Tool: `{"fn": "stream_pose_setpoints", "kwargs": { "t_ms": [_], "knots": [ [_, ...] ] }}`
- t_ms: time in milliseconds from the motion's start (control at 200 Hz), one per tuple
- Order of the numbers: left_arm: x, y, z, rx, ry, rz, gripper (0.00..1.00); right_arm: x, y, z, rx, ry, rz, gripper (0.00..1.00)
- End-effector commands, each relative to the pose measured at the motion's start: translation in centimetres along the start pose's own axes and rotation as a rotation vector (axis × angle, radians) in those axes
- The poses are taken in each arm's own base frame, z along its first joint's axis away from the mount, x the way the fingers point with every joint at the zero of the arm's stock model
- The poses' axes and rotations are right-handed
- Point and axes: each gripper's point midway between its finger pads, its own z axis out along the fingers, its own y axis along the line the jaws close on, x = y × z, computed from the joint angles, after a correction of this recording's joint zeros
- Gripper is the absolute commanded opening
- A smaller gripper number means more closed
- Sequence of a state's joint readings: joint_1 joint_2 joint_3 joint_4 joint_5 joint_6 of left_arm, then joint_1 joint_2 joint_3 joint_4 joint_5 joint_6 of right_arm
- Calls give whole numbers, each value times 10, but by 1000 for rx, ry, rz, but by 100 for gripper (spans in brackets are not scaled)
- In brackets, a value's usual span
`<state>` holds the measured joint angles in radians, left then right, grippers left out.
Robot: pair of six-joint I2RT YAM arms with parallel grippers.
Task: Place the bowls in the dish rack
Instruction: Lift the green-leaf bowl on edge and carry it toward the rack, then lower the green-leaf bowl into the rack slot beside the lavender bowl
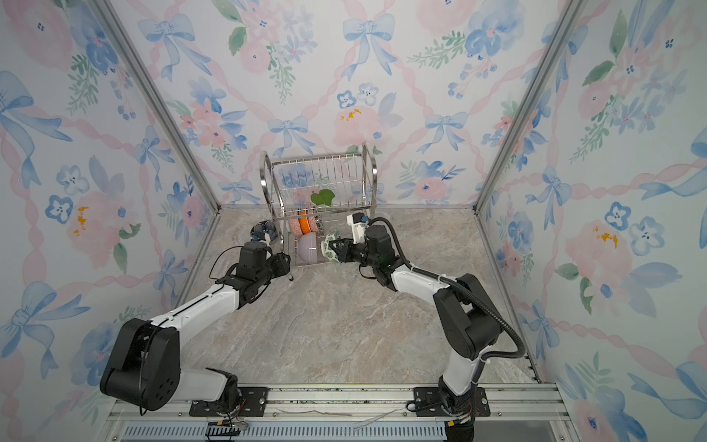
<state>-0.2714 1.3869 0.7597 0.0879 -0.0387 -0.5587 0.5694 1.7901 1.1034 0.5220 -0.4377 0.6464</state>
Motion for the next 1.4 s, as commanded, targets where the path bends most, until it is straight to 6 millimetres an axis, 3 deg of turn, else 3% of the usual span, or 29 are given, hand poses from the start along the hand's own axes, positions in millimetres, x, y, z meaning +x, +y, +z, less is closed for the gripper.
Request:
{"fn": "stream_pose_setpoints", "kwargs": {
  "t_ms": [0, 140, 335, 505, 635, 1395],
  "knots": [
    [-10, 1, 1, -13, -21, 21, 43, -31, 23, 5, -85, -82, -51, 0],
    [-10, 3, 1, -28, -19, 42, 37, -31, 19, 12, -96, -86, -53, 0],
    [-10, 6, 4, -53, -12, 66, 18, -36, 14, 18, -137, -114, -18, 0],
    [-7, 7, 10, -63, 11, 84, 14, -35, 5, 28, -146, -118, 10, 0],
    [-4, 8, 16, -71, 37, 100, 0, -33, 2, 34, -177, -123, 37, 0],
    [2, 7, 23, -61, 69, 181, 0, -32, -8, 44, -305, -204, 178, 0]
  ]
}}
